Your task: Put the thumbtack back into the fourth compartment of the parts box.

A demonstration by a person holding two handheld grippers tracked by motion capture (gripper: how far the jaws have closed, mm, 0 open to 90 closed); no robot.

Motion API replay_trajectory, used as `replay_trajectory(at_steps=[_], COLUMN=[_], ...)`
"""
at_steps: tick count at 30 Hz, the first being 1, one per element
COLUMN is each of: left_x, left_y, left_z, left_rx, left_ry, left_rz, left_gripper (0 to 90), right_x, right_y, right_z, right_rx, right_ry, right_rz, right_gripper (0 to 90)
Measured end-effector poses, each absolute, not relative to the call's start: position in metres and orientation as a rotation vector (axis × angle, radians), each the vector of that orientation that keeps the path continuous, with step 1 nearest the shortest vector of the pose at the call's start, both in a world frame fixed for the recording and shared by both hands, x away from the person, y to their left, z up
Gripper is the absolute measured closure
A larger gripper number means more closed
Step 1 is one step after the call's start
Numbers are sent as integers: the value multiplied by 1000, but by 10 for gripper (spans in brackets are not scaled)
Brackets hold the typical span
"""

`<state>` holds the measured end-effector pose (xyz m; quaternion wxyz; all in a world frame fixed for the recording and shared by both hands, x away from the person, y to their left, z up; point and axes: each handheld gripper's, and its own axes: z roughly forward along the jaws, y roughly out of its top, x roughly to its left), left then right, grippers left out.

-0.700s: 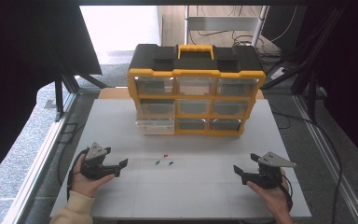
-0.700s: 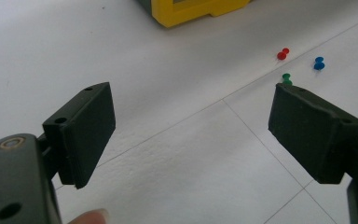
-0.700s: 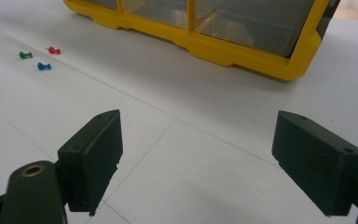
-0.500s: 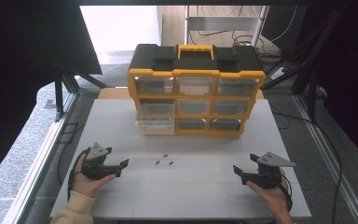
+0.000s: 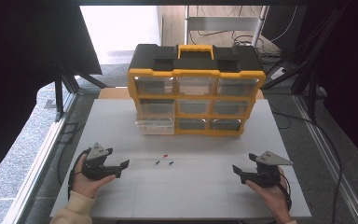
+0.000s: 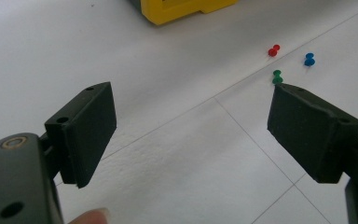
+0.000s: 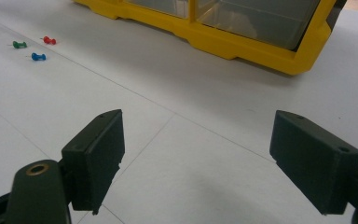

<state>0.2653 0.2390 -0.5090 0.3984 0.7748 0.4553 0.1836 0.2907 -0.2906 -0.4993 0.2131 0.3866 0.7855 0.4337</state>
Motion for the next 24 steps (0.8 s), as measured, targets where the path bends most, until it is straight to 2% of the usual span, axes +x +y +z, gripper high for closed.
replay_trajectory(at_steps=[24], left_x=[266], left_y=[213], left_z=[-488], left_rx=[2045], left_ry=[1070], left_rz=[387], left_gripper=[171], right_x=[294], right_y=[-286], right_z=[-500], right_rx=[1069], right_ry=[2186], right_rz=[1197], right_gripper=[189])
